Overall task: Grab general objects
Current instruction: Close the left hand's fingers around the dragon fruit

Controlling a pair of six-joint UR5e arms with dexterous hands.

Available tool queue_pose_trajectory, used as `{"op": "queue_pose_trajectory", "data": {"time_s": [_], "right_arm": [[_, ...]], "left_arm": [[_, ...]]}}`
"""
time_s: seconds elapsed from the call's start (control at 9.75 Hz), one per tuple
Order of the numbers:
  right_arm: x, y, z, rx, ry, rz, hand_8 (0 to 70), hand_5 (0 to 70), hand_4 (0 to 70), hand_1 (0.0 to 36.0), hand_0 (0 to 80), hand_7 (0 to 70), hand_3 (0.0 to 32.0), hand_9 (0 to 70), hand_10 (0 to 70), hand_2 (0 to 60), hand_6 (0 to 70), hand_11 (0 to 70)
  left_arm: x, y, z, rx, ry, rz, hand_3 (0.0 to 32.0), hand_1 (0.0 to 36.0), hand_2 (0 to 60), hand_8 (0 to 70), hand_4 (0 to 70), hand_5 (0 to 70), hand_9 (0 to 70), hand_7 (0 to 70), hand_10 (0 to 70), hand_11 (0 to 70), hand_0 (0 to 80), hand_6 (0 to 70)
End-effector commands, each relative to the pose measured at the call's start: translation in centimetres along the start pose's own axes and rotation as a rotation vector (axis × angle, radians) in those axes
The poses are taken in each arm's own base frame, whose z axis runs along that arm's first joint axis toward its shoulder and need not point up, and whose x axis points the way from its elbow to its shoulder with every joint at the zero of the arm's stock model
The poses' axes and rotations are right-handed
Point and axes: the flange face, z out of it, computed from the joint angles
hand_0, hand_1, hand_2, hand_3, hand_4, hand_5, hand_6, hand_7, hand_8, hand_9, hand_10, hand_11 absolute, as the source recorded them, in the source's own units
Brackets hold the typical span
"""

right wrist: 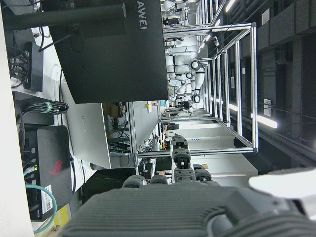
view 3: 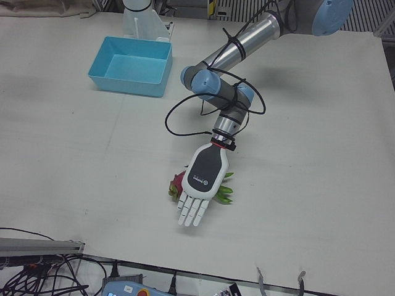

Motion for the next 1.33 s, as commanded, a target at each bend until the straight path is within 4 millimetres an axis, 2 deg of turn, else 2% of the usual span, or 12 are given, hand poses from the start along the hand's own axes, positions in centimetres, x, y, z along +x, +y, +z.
{"op": "queue_pose_trajectory", "data": {"time_s": [0.0, 0.31, 0.41, 0.62, 0.72, 0.92, 1.03, 1.13, 1.23], "right_arm": [[0.0, 0.0, 0.0, 0.0, 0.001, -0.001, 0.0, 0.0, 0.0, 0.0, 0.0, 0.0, 0.0, 0.0, 0.0, 0.0, 0.0, 0.0], [0.0, 0.0, 0.0, 0.0, 0.001, 0.001, 0.0, 0.0, 0.0, 0.0, 0.0, 0.0, 0.0, 0.0, 0.0, 0.0, 0.0, 0.0], [0.0, 0.0, 0.0, 0.0, 0.001, 0.001, 0.0, 0.0, 0.0, 0.0, 0.0, 0.0, 0.0, 0.0, 0.0, 0.0, 0.0, 0.0], [0.0, 0.0, 0.0, 0.0, 0.001, -0.001, 0.0, 0.0, 0.0, 0.0, 0.0, 0.0, 0.0, 0.0, 0.0, 0.0, 0.0, 0.0], [0.0, 0.0, 0.0, 0.0, 0.001, -0.001, 0.0, 0.0, 0.0, 0.0, 0.0, 0.0, 0.0, 0.0, 0.0, 0.0, 0.0, 0.0], [0.0, 0.0, 0.0, 0.0, 0.0, 0.001, 0.0, 0.0, 0.0, 0.0, 0.0, 0.0, 0.0, 0.0, 0.0, 0.0, 0.0, 0.0], [0.0, 0.0, 0.0, 0.0, 0.0, -0.001, 0.0, 0.0, 0.0, 0.0, 0.0, 0.0, 0.0, 0.0, 0.0, 0.0, 0.0, 0.0], [0.0, 0.0, 0.0, 0.0, 0.0, -0.001, 0.0, 0.0, 0.0, 0.0, 0.0, 0.0, 0.0, 0.0, 0.0, 0.0, 0.0, 0.0], [0.0, 0.0, 0.0, 0.0, 0.0, -0.001, 0.0, 0.0, 0.0, 0.0, 0.0, 0.0, 0.0, 0.0, 0.0, 0.0, 0.0, 0.0]], "left_arm": [[-0.6, -0.1, 0.0, 0.001, -0.008, 0.018, 0.0, 27.9, 19.9, 0.0, 0.0, 26.2, 0.0, 5.1, 0.0, 0.0, 52.8, 0.0], [-0.4, -0.3, 0.0, 0.005, -0.001, 0.017, 0.0, 25.7, 18.7, 0.0, 0.0, 35.1, 0.0, 6.4, 0.0, 0.0, 52.0, 0.0], [-0.3, -0.2, 0.1, 0.004, 0.01, 0.015, 0.0, 24.7, 18.8, 0.0, 2.2, 40.2, 0.2, 8.2, 0.0, 0.0, 52.1, 0.0], [-0.3, 0.0, 0.2, 0.004, 0.026, 0.011, 0.0, 22.2, 17.4, 0.0, 21.1, 52.2, 0.7, 10.8, 0.0, 0.0, 52.1, 0.0], [-0.3, 0.0, 0.2, 0.005, 0.034, 0.008, 0.0, 20.0, 16.0, 0.0, 34.9, 58.4, 1.1, 12.5, 0.0, 0.0, 51.9, 0.0], [0.0, -0.2, 0.2, 0.007, 0.041, 0.006, 0.0, 18.0, 15.5, 0.0, 56.0, 61.1, 1.6, 15.1, 0.0, 0.0, 51.7, 0.1], [0.5, -0.4, 0.2, 0.009, 0.054, 0.002, 0.0, 19.3, 20.6, 0.0, 60.7, 60.2, 1.7, 15.6, 0.0, 0.0, 52.1, 0.7], [1.8, -0.8, -0.1, 0.013, 0.082, -0.01, 0.0, 28.4, 58.9, 0.5, 64.2, 58.9, 1.9, 16.7, 0.0, 0.0, 51.7, 1.9], [3.9, -1.2, -0.9, 0.009, 0.113, -0.023, 0.0, 35.6, 60.0, 0.7, 64.4, 59.0, 2.0, 17.2, 0.0, 0.0, 49.3, 2.2]]}}
